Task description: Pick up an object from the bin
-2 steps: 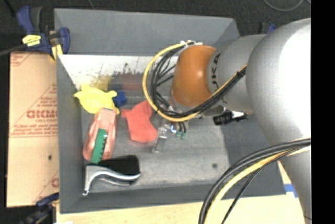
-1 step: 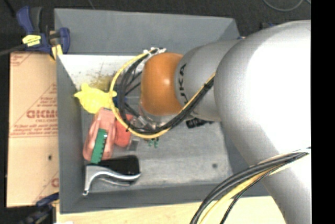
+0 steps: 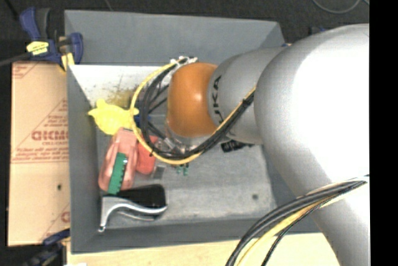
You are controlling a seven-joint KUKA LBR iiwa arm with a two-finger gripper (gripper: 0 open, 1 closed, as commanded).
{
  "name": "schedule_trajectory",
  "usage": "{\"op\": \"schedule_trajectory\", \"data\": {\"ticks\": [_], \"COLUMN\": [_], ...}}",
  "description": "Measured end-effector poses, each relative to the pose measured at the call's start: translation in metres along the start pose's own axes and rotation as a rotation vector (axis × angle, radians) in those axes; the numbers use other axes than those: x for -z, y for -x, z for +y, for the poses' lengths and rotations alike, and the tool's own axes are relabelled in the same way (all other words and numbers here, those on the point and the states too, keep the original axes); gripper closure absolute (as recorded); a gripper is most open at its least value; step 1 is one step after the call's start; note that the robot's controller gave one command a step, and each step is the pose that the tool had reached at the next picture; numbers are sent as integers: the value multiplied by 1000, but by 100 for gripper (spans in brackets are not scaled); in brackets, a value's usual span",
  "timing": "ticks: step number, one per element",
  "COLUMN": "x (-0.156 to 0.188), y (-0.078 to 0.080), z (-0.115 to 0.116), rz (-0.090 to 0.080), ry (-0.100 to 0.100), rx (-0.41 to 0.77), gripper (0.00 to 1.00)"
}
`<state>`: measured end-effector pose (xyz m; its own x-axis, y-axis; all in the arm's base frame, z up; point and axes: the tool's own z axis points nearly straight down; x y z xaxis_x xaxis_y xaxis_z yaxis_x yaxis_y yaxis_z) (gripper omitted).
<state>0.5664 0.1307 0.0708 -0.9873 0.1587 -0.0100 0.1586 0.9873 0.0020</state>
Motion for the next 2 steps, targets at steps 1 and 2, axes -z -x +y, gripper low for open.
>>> {"op": "schedule_trajectory", "data": {"ticks": [1, 2], "x": [2, 10], "y": [0, -1], "z": [0, -1], "rz": [-1, 1], "ry": [0, 0], "rx": [1, 1], "gripper": [100, 100]}}
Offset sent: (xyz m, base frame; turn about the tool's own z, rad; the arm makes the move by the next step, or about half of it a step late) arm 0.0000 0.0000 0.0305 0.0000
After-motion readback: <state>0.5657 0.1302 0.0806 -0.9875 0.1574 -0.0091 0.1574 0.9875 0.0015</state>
